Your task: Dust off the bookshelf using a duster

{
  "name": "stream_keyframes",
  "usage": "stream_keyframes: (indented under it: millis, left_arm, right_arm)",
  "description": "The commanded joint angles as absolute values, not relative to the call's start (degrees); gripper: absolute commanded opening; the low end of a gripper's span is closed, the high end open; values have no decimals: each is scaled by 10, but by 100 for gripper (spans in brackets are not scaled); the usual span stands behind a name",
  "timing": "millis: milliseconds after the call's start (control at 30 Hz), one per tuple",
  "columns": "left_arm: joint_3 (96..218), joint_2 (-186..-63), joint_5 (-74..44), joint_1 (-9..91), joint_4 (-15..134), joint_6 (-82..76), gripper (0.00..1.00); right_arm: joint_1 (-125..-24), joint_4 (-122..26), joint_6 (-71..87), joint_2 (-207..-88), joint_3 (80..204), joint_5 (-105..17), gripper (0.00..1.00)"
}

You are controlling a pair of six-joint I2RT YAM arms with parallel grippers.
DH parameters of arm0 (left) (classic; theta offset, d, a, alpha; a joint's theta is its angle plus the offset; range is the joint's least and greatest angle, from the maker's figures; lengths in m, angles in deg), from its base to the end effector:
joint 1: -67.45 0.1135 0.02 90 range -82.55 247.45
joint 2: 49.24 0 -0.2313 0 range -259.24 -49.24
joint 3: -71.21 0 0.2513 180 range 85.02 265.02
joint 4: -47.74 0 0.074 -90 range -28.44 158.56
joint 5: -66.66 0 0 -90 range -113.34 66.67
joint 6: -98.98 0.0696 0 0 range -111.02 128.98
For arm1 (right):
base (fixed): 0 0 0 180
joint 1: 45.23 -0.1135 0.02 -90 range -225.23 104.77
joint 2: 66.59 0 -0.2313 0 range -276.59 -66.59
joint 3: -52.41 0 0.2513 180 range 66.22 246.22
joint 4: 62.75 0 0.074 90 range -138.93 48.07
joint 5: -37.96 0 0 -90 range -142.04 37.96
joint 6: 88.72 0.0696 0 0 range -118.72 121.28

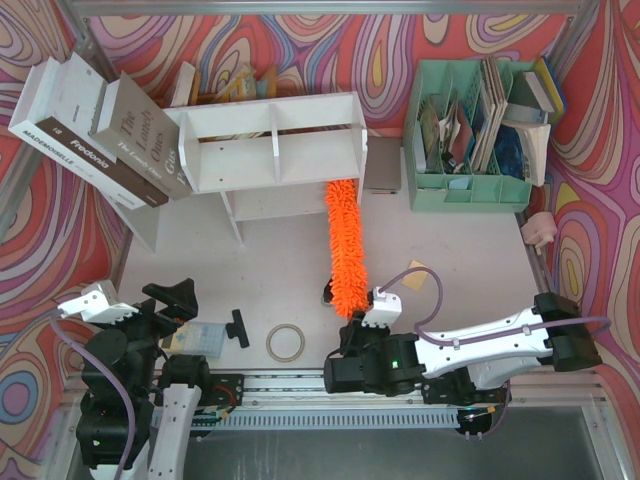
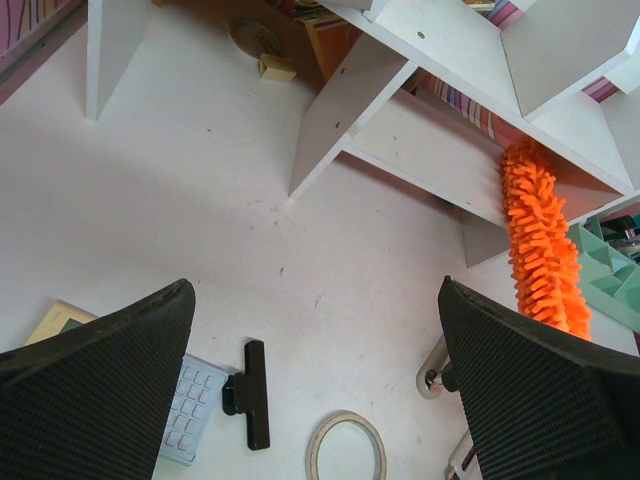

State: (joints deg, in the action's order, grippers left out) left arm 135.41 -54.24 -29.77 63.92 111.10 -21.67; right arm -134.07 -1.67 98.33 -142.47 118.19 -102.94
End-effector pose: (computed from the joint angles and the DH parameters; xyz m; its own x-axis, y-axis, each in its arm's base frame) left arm 0.0614 0.0040 0.3391 -0.0366 -0.5053 -0.8622 -0.0802 0.8615 -0.5015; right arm 0.0590 0.2479 0.1822 -0.6184 0.3772 -0.6894 0.0958 0.9069 0.4103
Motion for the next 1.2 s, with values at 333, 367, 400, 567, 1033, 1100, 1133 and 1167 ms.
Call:
stream_keyframes:
  millis: [333, 367, 400, 567, 1033, 1100, 1133, 1167]
  left_arm:
    - [1350, -548, -295, 644, 1097, -217, 98]
    - [1349, -548, -295, 644, 1097, -217, 98]
    - [1349, -548, -295, 644, 1096, -217, 98]
    - [1350, -548, -294, 644, 1097, -217, 98]
    - [1350, -547, -295, 644, 1097, -217, 98]
    - [1349, -546, -295, 644, 1097, -217, 98]
    - [1350, -547, -296, 644, 1097, -217, 98]
    - [1350, -546, -296, 644, 1097, -217, 98]
  right_arm:
    - [-1338, -344, 642, -1412, 1137, -985, 0]
    - [-1339, -342, 636, -1422, 1149, -982, 0]
    - [-1339, -344, 624, -1430, 1156, -977, 0]
    - [-1339, -401, 570, -1450, 1160, -941, 0]
    - [-1338, -173, 842, -1395, 1147, -1053, 0]
    - [-1338, -149, 875, -1391, 1146, -1060, 0]
    - [-1338, -141, 883, -1391, 1146, -1063, 0]
    - [-1338, -137, 888, -1393, 1146, -1065, 0]
